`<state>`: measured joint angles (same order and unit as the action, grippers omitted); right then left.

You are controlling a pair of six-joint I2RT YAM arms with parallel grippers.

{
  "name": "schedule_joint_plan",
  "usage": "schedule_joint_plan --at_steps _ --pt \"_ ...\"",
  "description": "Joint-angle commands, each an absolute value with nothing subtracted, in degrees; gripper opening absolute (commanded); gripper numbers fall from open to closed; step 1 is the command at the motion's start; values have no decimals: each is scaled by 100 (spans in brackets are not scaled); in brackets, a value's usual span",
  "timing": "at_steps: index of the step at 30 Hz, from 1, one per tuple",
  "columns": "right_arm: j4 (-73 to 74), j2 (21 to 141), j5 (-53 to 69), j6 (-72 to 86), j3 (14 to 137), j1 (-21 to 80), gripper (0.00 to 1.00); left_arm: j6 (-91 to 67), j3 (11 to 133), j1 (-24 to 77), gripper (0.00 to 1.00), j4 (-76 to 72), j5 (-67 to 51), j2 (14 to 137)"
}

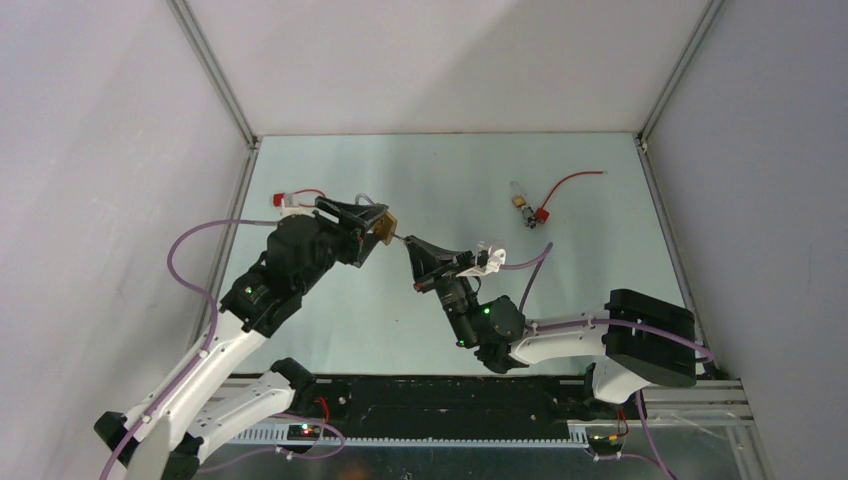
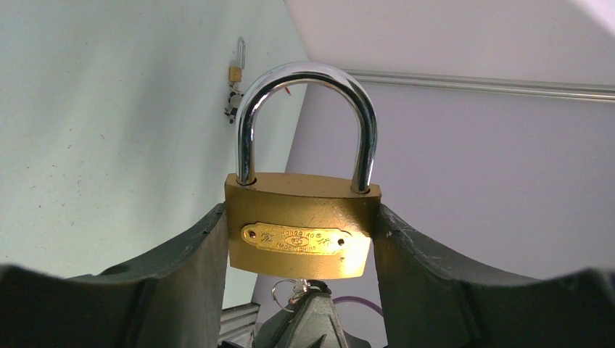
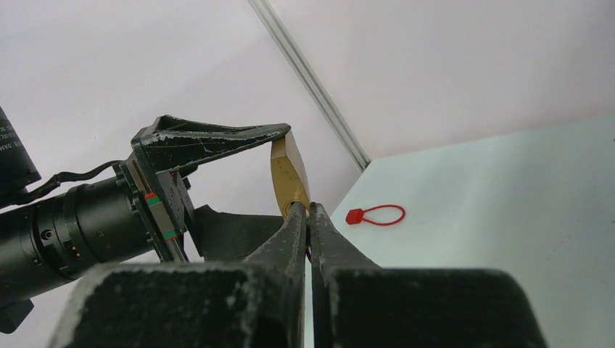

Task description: Unlock with the key

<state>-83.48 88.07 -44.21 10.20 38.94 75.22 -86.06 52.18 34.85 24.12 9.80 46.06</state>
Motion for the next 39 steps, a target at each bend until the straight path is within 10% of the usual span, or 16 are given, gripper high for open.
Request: schedule_joint_plan --at_steps 1,39 --pt "-8634 8634 -4592 822 4083 7558 0 -8765 5323 3510 0 1680 925 4456" --pt "-8600 9199 -4120 833 4447 7525 0 -8524 5554 3539 0 1672 603 4602"
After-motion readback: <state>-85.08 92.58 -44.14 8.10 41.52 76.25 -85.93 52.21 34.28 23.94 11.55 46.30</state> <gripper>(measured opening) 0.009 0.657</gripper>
